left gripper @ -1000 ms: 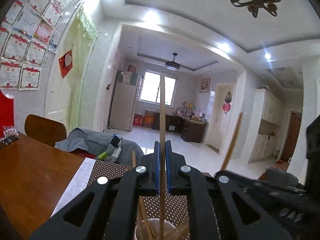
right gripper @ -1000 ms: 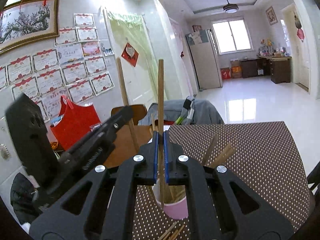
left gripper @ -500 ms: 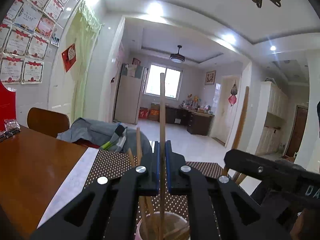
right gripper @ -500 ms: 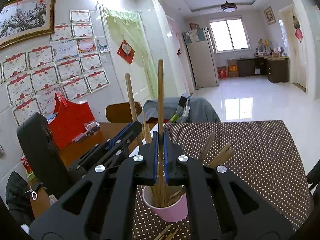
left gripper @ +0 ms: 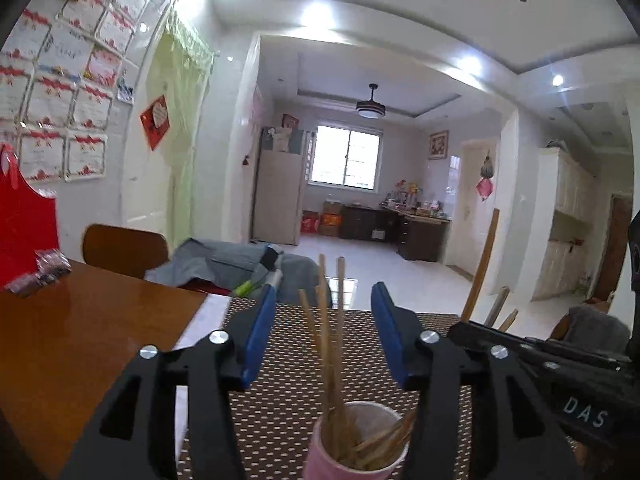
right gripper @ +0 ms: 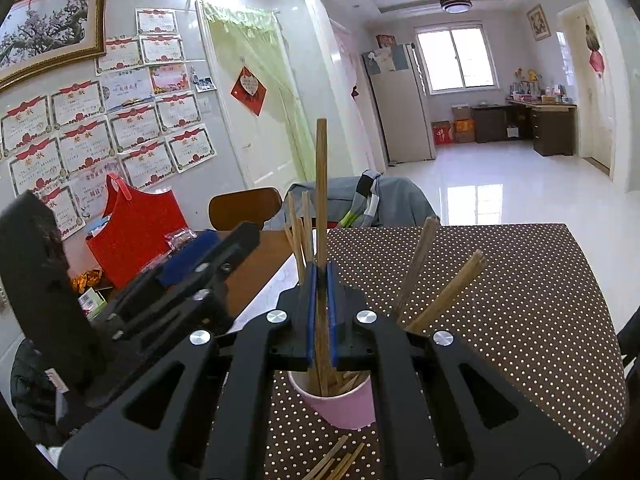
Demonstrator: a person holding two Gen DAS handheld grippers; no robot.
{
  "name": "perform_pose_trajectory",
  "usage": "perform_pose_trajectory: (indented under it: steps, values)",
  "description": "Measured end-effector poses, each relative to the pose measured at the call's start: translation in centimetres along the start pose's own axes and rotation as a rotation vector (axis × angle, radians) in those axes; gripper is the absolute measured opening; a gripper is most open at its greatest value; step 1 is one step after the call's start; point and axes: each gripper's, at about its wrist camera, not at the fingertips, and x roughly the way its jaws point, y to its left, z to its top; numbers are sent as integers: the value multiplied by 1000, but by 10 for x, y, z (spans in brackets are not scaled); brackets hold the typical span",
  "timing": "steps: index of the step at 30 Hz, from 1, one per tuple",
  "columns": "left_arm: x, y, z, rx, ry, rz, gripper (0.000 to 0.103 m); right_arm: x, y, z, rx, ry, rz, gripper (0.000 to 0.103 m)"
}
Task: Organize utensils
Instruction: 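Open the right tool and the left tool to drop chopsticks into the cup, then lower both open tools back toward the remaining chopsticks on the table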
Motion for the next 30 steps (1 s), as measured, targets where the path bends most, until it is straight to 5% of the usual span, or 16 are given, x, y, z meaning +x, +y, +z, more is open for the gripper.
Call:
perform_pose_trajectory:
  steps: [9, 21, 24, 25, 30]
  values:
    - [-20, 7, 0, 57, 17, 62, 57, 5, 6, -13, -10, 26, -24, 6]
    - [-35, 10, -4, 51, 46, 56, 59, -3, 15, -27, -17, 36, -40, 8]
    - [-42, 11, -4, 40, 50, 48, 59, -7, 15, -28, -8, 34, -46, 29]
    - [-43, 11, -4, 38, 51, 48, 59, -9, 15, -29, -4, 28, -46, 45]
    - [-57, 18, -4, 8, 51, 48, 62, -26, 18, -30, 6, -5, -53, 47]
